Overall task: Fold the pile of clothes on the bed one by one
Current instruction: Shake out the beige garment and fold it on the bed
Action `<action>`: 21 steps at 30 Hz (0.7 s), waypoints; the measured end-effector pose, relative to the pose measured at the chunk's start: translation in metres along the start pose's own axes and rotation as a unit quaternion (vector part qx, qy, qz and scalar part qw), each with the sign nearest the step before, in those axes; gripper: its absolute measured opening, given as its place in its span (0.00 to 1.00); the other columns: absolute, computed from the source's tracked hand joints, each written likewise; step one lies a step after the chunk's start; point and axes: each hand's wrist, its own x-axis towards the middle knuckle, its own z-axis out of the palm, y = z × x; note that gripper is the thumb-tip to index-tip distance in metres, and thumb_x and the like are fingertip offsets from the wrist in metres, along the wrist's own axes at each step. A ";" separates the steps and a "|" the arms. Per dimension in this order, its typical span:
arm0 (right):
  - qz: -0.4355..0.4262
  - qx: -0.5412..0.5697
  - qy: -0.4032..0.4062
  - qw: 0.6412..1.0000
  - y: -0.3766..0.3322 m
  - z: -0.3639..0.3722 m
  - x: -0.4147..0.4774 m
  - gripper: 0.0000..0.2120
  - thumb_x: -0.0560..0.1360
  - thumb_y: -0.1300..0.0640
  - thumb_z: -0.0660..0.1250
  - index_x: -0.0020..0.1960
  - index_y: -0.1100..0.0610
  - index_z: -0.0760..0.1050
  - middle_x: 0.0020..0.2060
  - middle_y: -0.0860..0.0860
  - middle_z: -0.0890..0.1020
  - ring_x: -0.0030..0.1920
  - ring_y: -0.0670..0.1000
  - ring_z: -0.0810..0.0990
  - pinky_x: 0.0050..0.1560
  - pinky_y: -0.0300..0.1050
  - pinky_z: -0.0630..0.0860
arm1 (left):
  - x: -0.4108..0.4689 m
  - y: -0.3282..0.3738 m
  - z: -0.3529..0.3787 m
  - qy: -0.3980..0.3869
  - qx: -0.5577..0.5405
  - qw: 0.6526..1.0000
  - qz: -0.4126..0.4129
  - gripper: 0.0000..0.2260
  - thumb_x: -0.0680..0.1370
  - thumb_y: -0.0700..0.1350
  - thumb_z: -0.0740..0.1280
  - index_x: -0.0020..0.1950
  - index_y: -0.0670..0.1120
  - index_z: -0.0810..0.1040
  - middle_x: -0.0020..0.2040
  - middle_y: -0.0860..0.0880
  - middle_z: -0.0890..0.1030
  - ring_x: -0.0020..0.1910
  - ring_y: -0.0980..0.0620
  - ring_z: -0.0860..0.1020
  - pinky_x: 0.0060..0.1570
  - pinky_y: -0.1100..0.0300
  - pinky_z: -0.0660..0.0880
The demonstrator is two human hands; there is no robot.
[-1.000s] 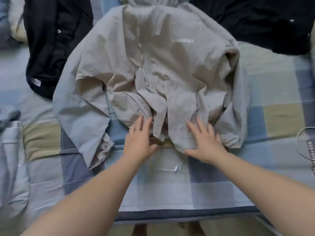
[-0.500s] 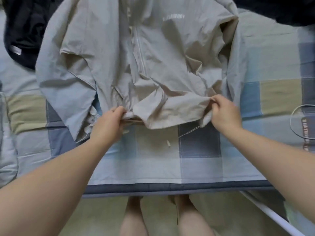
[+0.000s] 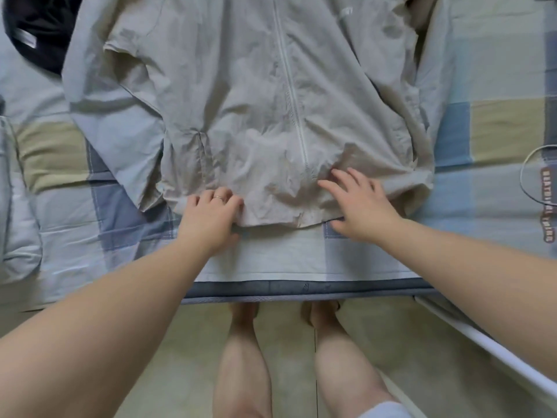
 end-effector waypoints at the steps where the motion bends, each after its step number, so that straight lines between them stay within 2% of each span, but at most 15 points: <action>1: 0.010 -0.019 -0.032 0.999 -0.008 0.009 0.006 0.42 0.73 0.43 0.70 0.80 0.43 0.51 0.81 0.50 0.49 0.81 0.56 0.47 0.75 0.62 0.53 | 0.003 0.004 0.005 0.004 0.005 1.000 -0.016 0.20 0.74 0.52 0.71 0.64 0.53 0.70 0.68 0.48 0.69 0.66 0.42 0.69 0.60 0.48 0.64; 2: 0.021 -0.036 -0.048 0.998 -0.014 0.018 0.011 0.43 0.73 0.41 0.70 0.80 0.43 0.50 0.81 0.50 0.47 0.81 0.57 0.46 0.75 0.64 0.53 | 0.006 0.007 0.009 0.019 0.004 0.999 -0.035 0.15 0.76 0.48 0.68 0.62 0.51 0.71 0.66 0.47 0.71 0.63 0.42 0.70 0.58 0.48 0.65; 4: 0.043 -0.059 -0.045 0.996 -0.020 0.030 0.019 0.40 0.74 0.43 0.71 0.79 0.45 0.53 0.82 0.50 0.47 0.81 0.57 0.48 0.74 0.65 0.55 | 0.010 0.008 0.014 0.055 -0.008 0.997 -0.062 0.08 0.78 0.41 0.63 0.56 0.49 0.72 0.59 0.45 0.75 0.58 0.41 0.71 0.53 0.49 0.64; 6: 0.065 -0.070 -0.012 0.995 -0.020 0.035 0.022 0.30 0.76 0.50 0.69 0.75 0.47 0.62 0.80 0.52 0.54 0.79 0.56 0.55 0.70 0.62 0.62 | 0.011 0.004 0.014 0.067 -0.037 0.995 -0.057 0.06 0.78 0.38 0.61 0.53 0.47 0.69 0.54 0.44 0.78 0.54 0.41 0.73 0.49 0.49 0.65; 8: 0.088 -0.054 0.028 0.994 -0.016 0.036 0.021 0.18 0.78 0.57 0.64 0.68 0.50 0.72 0.76 0.54 0.65 0.74 0.57 0.64 0.65 0.57 0.68 | 0.006 -0.001 0.010 0.104 -0.086 0.990 -0.044 0.04 0.81 0.40 0.61 0.51 0.46 0.67 0.47 0.42 0.79 0.44 0.41 0.73 0.42 0.50 0.63; 9: 0.097 -0.042 0.039 0.994 -0.014 0.034 0.018 0.13 0.79 0.59 0.63 0.63 0.52 0.75 0.72 0.54 0.69 0.71 0.58 0.67 0.62 0.55 0.69 | 0.001 -0.005 0.008 0.128 -0.113 0.985 -0.037 0.05 0.83 0.44 0.62 0.51 0.45 0.66 0.43 0.43 0.77 0.39 0.41 0.70 0.38 0.51 0.62; 11: 0.120 -0.013 0.052 0.991 -0.009 0.026 0.012 0.09 0.81 0.56 0.60 0.57 0.54 0.77 0.64 0.54 0.75 0.64 0.60 0.73 0.57 0.54 0.70 | -0.012 -0.011 0.002 0.150 -0.147 0.977 -0.027 0.10 0.84 0.50 0.62 0.51 0.43 0.67 0.38 0.46 0.72 0.35 0.43 0.68 0.34 0.51 0.61; 14: 0.166 -0.001 0.057 0.985 -0.009 0.013 0.002 0.08 0.82 0.54 0.56 0.50 0.55 0.73 0.54 0.57 0.78 0.55 0.64 0.78 0.51 0.54 0.68 | -0.030 -0.022 -0.002 0.122 -0.145 0.982 -0.021 0.08 0.83 0.47 0.64 0.54 0.44 0.69 0.41 0.45 0.75 0.37 0.41 0.74 0.33 0.50 0.67; 16: 0.182 -0.027 0.052 0.981 -0.016 0.007 -0.003 0.08 0.80 0.54 0.58 0.53 0.56 0.72 0.55 0.58 0.78 0.56 0.63 0.77 0.53 0.55 0.68 | -0.043 -0.031 -0.001 0.110 -0.163 0.979 -0.043 0.05 0.81 0.40 0.63 0.57 0.43 0.72 0.48 0.42 0.77 0.42 0.38 0.75 0.38 0.47 0.71; 18: 0.161 -0.079 0.067 0.982 -0.029 0.004 -0.005 0.14 0.76 0.54 0.63 0.60 0.57 0.70 0.61 0.57 0.75 0.61 0.62 0.73 0.58 0.56 0.68 | -0.054 -0.039 0.002 0.124 -0.191 0.971 -0.076 0.07 0.80 0.38 0.63 0.57 0.43 0.76 0.52 0.42 0.76 0.48 0.38 0.74 0.43 0.47 0.70; 21: 0.022 -0.089 0.112 0.989 -0.068 0.005 0.002 0.30 0.72 0.54 0.70 0.72 0.53 0.65 0.75 0.55 0.65 0.71 0.60 0.65 0.66 0.58 0.64 | -0.061 -0.045 0.007 0.147 -0.248 0.953 -0.095 0.08 0.80 0.39 0.61 0.57 0.44 0.77 0.53 0.42 0.78 0.52 0.37 0.74 0.47 0.47 0.69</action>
